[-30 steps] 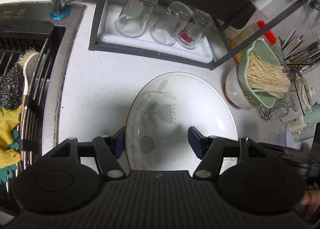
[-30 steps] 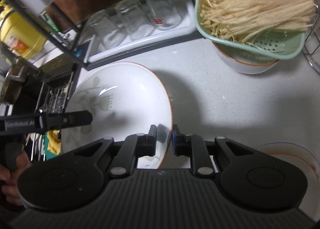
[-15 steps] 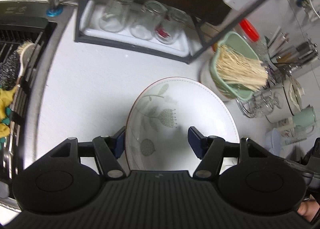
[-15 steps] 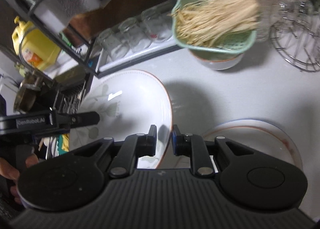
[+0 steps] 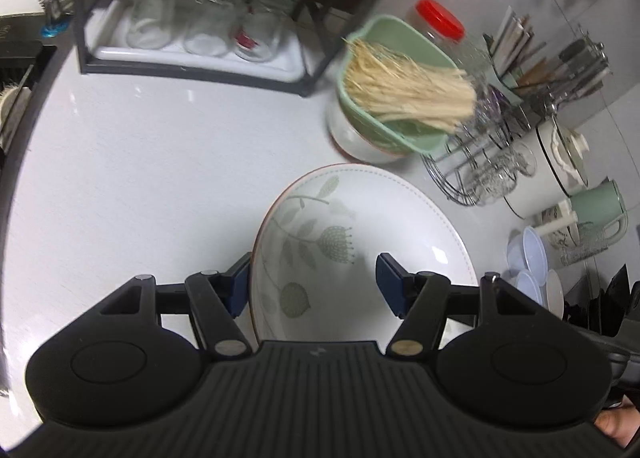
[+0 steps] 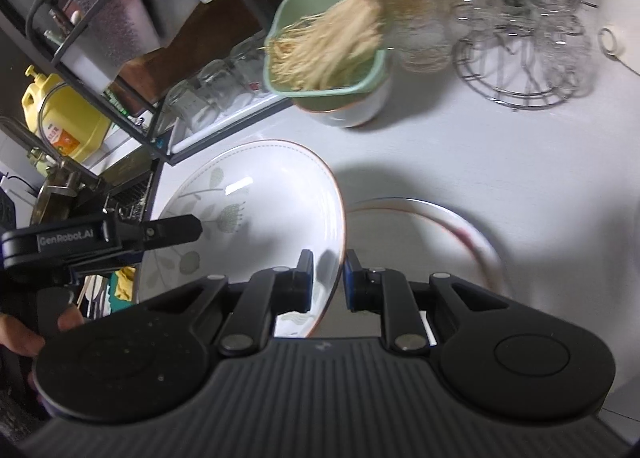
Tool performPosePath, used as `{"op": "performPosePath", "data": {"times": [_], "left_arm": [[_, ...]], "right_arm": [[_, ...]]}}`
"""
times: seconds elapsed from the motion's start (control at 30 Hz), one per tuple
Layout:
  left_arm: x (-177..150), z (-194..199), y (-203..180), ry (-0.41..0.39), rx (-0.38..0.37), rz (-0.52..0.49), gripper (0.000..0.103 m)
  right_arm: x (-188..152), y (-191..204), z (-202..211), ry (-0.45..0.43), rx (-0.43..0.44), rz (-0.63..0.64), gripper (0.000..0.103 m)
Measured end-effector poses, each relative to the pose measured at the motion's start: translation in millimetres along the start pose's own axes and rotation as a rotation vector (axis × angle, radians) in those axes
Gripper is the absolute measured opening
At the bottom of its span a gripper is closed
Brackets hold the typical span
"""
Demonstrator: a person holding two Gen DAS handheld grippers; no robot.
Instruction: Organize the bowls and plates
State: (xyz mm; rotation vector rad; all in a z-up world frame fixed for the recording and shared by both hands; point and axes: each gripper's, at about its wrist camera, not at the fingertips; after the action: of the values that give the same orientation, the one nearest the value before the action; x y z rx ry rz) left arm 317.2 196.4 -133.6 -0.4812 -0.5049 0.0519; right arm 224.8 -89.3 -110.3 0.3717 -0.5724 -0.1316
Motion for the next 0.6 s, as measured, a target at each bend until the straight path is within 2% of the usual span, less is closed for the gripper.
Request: {"op": "performPosePath", "data": {"times": [0.13,0.27,0.37,0.43,0.6], "left_arm": [[-15,-10,-22,0.021,-0.006,-0.021,0.068],[-32,-20,-38,0.039,0.028,-0.045,0.068],[-43,-26,-42,0.049,0.055,-0.062,0.068],[-46,-30,-39,0.070,0.056,-0.038,0.068],[-49,-30,-42,0.059,0.082,-0.024,0.067]], "right_arm": [[-3,-19,13,-0.015,-0.031,0.010,0.018],[-11,-38,17,-0.004,-0.033,0.004,0.018],[-18,-45,15,0.012,-0.030,0.013,0.018],[-22,-50,12,0.030,-0.028,0.015,0.018],[-28,-56,1,0.073,-0.031,0.044,0.018]]}}
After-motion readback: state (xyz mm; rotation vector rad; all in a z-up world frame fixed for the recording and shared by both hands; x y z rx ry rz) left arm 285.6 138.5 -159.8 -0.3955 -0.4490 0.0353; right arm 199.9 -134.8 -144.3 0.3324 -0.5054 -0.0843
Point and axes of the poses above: each gripper's, at about its wrist camera, not at the fingertips, and z roughly against the way its jaws point, y to its left, x to its top, and after that the axes turned 2 degrees about -y, right-handed
